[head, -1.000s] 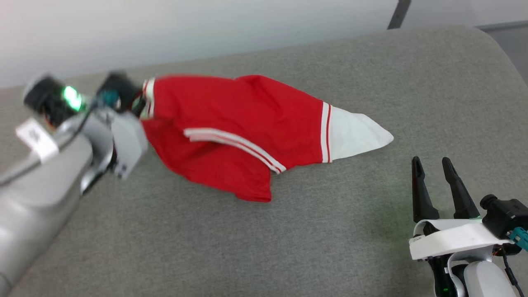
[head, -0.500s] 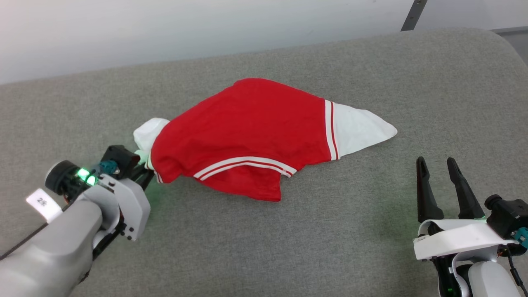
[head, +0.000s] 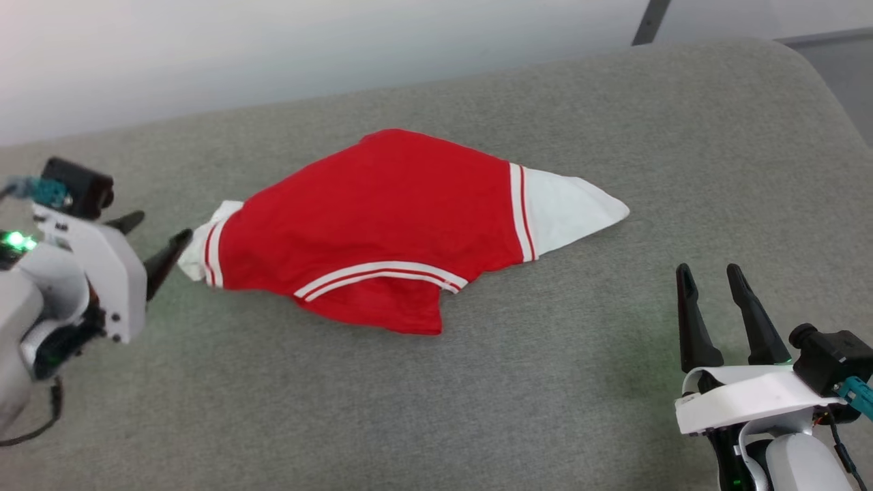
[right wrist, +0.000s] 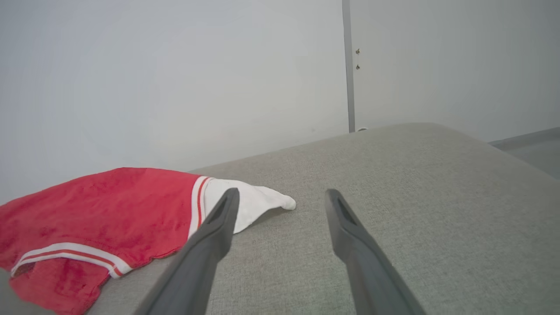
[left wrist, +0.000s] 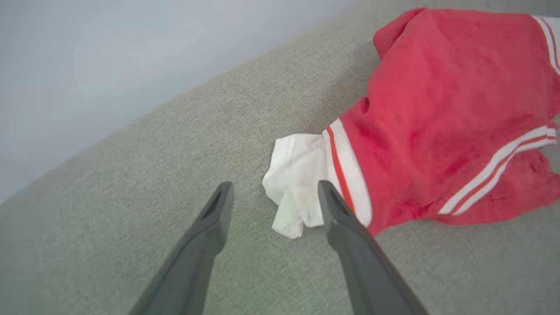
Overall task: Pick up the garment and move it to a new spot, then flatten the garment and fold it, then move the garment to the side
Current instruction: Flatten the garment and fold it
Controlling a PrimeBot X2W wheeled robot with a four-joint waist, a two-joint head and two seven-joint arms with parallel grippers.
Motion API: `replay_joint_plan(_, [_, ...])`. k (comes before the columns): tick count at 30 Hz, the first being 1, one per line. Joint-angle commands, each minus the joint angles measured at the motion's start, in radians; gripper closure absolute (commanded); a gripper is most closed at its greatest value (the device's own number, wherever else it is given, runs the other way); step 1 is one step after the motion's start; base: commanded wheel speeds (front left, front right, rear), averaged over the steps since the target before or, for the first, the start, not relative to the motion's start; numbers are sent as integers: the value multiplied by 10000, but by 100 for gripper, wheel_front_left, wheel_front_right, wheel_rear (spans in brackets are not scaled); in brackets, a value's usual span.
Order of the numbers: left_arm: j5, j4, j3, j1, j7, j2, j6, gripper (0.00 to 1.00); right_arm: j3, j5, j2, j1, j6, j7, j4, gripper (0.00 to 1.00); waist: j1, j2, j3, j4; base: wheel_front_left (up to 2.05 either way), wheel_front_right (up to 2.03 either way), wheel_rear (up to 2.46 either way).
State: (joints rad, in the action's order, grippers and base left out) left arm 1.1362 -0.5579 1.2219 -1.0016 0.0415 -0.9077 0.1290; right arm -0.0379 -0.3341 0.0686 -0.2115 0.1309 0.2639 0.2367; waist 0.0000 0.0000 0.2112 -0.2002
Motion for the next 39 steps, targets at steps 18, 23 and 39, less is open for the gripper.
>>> replay_joint_plan(18, [2968,-2529,-311,-567,3298,883,24,0,-379,-173,-127,-201,-3,2,-83,0,0,0,918,-1479,0,0,0])
replay_joint_plan(23, [3336,-2694,-230,-402,3826,950,23,35,-255,-88,-146,-295,-3,2,-135,0,0,0,1021,-1433,0,0,0])
replay_joint_plan(39, [1670,-4755,-374,-1589,-87,829,-171,100,-409,-91,-173,-517,-3,2,-43,0,0,0,912,-891,0,0,0])
